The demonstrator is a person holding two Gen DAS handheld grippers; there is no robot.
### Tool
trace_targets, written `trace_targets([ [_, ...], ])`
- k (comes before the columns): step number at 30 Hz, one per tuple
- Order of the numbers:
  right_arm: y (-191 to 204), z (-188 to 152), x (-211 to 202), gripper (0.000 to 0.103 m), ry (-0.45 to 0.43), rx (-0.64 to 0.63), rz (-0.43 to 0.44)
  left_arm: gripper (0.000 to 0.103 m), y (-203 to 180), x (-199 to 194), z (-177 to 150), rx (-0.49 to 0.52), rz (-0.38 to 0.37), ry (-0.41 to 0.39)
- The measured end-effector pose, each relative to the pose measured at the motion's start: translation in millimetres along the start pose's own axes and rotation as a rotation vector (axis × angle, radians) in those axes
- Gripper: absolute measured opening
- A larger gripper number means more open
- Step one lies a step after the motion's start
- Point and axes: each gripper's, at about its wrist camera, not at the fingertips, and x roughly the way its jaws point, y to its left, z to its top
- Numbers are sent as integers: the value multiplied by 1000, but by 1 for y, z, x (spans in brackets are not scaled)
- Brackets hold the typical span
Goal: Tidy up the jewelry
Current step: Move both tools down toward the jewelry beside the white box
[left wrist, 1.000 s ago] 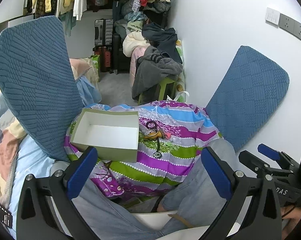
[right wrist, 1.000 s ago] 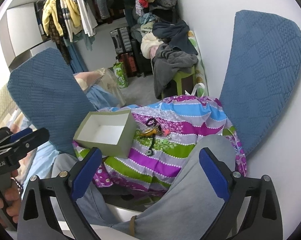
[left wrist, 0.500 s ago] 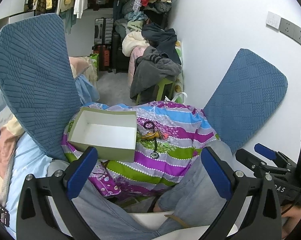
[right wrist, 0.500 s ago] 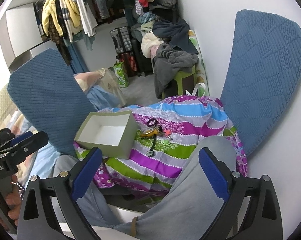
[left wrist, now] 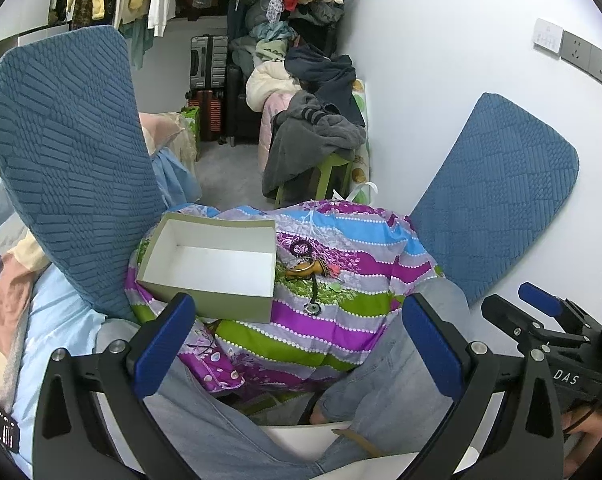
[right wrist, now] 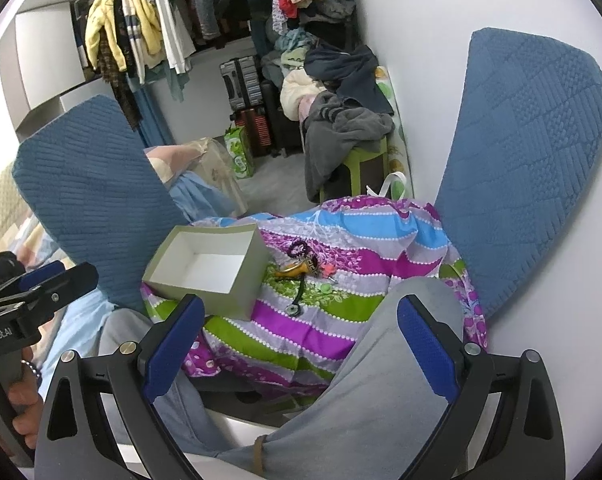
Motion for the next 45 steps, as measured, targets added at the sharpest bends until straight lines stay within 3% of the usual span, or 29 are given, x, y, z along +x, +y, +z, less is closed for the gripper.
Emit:
trace_targets([
  [8, 2, -5, 4, 97, -13, -18, -9, 103, 3, 6, -6, -1, 15, 3],
  [11, 2, -7, 9, 88, -9, -28, -5, 103, 7, 11, -8, -16, 3, 15],
  [17, -3, -13, 21, 81, -5, -19, 5, 102, 9, 24, -13, -19, 12, 21],
  [25, -13, -20, 45, 80, -8, -29, 6, 102, -2, 56, -22, 15, -21, 53],
  [29, -18, -21, 61, 73, -9, -32, 3, 101, -9, 75, -24, 37, -44, 69],
  [35, -35, -22, 101, 62, 8, -27, 20, 89, -17, 113, -23, 58, -86, 93],
  [38, -47, -23, 130, 62, 28, -15, 27, 72, -23, 134, -24, 74, -72, 81],
  [45, -75, -28, 201, 63, 29, 13, 51, 60, -18, 188, -25, 8, -98, 98],
])
